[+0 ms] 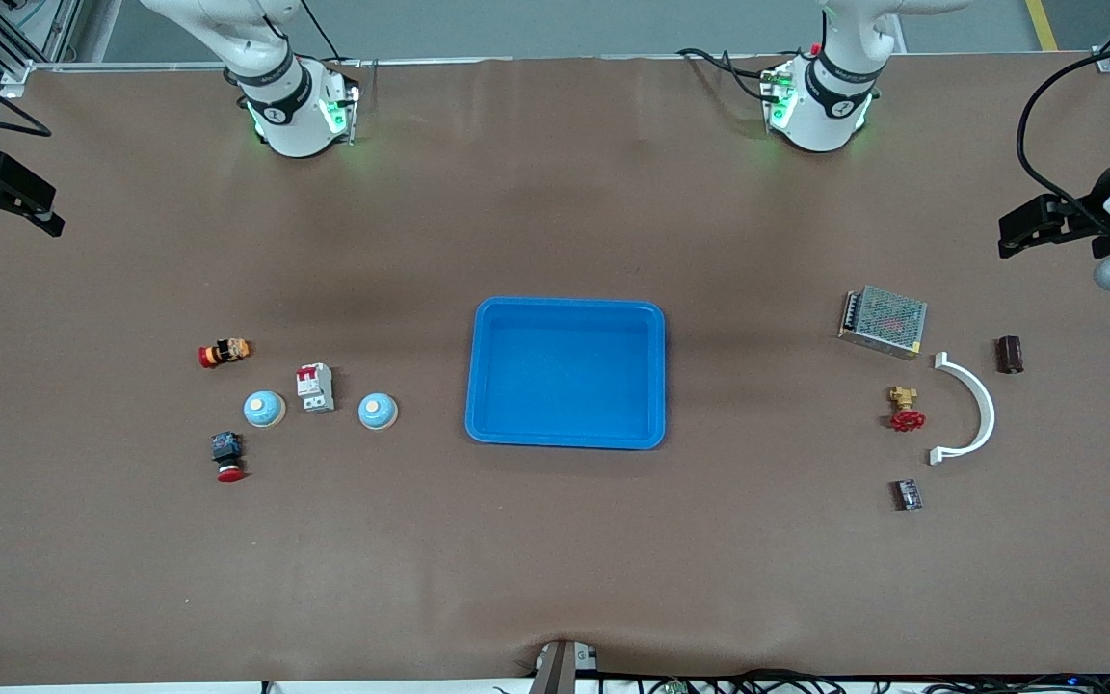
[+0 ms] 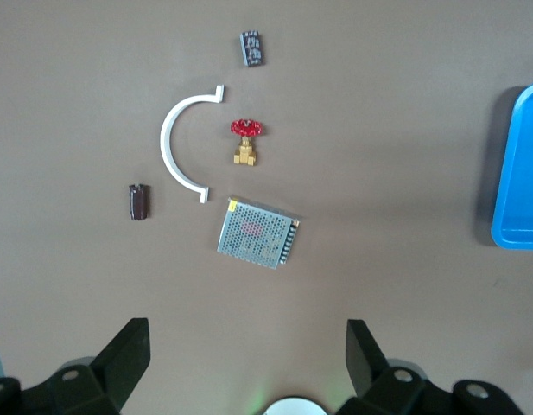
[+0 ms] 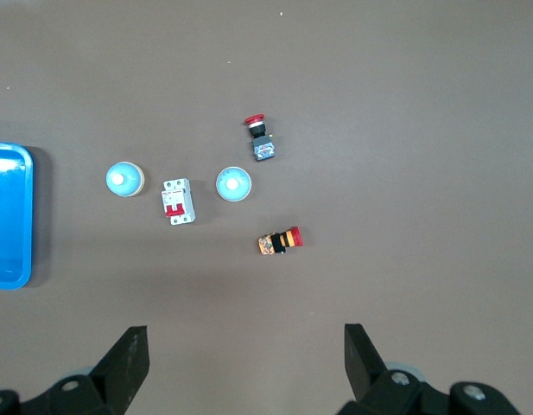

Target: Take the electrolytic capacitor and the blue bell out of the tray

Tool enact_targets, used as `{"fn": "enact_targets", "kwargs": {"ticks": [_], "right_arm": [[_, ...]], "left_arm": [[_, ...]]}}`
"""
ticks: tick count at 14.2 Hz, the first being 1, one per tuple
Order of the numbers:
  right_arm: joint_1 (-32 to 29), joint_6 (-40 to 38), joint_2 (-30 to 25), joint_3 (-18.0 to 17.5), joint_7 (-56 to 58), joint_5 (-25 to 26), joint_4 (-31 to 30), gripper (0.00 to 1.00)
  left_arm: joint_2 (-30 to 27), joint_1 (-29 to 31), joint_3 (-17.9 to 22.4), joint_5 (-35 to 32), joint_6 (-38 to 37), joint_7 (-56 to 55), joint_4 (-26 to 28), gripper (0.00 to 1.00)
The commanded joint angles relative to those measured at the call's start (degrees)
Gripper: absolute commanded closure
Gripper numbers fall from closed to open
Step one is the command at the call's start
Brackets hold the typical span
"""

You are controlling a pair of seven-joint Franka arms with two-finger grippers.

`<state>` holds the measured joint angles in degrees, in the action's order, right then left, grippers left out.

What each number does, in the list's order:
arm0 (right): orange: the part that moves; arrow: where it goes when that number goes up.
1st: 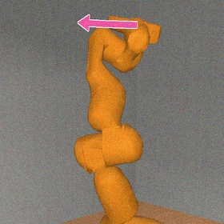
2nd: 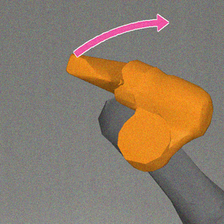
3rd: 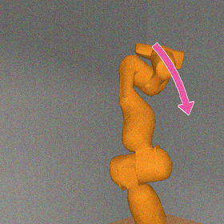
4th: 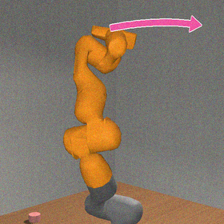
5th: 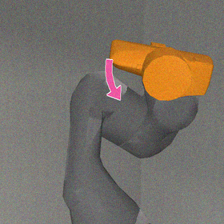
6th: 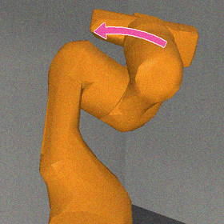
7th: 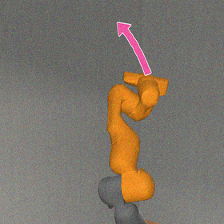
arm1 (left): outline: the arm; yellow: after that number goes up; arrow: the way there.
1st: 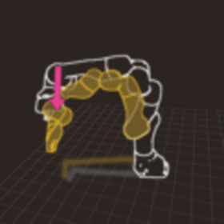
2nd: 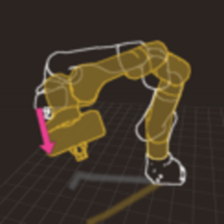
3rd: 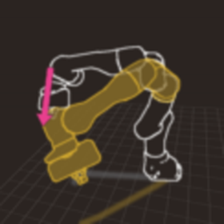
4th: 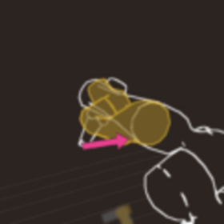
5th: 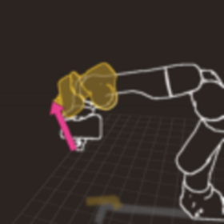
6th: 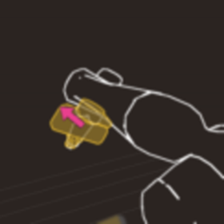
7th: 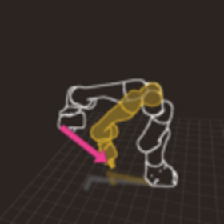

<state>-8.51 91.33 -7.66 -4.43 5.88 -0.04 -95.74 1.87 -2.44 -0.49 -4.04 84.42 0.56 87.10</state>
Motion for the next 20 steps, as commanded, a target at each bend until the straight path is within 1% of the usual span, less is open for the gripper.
{"fn": "enact_targets", "kwargs": {"ticks": [1, 2, 4, 6, 7, 9, 13, 17, 20], "right_arm": [[-0.8, -0.7, -0.3, -0.5, 0.5, -0.2, 0.5, 0.00], [-0.8, -0.7, -0.3, -0.5, 0.5, -0.2, 0.4, 0.00], [-0.8, -0.7, -0.3, -0.5, 0.5, -0.2, 0.5, 0.00], [-0.8, -0.7, -0.3, -0.5, 0.5, -0.1, 0.4, 0.00], [-0.8, -0.7, -0.3, -0.5, 0.5, -0.2, 0.4, 0.00], [-0.8, -0.7, -0.3, -0.5, 0.5, -0.2, 0.4, 0.00], [-0.8, -0.7, -0.3, -0.5, 0.6, -0.1, 0.4, 0.00], [-0.8, -0.7, -0.3, -0.5, 0.5, -0.1, 0.4, 0.00], [-0.7, -0.7, -0.3, -0.5, 0.5, -0.1, 0.4, 0.00]], "left_arm": [[-9.3, -0.1, 0.8, 1.4, 8.1, 1.3, 13.2, 0.00], [-9.9, -0.1, 0.8, 1.9, 9.2, 1.3, 14.2, 0.00], [-9.6, -0.2, 1.5, 2.4, 9.1, 1.4, 13.4, 0.00], [-8.0, -0.5, 1.6, 2.5, 7.9, 1.8, 9.9, 0.00], [-6.7, -0.5, 1.6, 2.5, 5.1, 1.9, 7.4, 0.00], [-5.2, -0.6, 1.6, 2.5, 3.0, 1.8, 4.0, 0.00], [-4.3, -0.9, 1.5, 2.3, 2.8, 2.0, 1.9, 0.00], [-4.1, -0.9, 1.5, 1.6, 2.9, 7.4, 1.9, 0.00], [-2.9, -0.6, 1.5, 2.2, 2.9, 5.7, -0.5, 0.00]]}}
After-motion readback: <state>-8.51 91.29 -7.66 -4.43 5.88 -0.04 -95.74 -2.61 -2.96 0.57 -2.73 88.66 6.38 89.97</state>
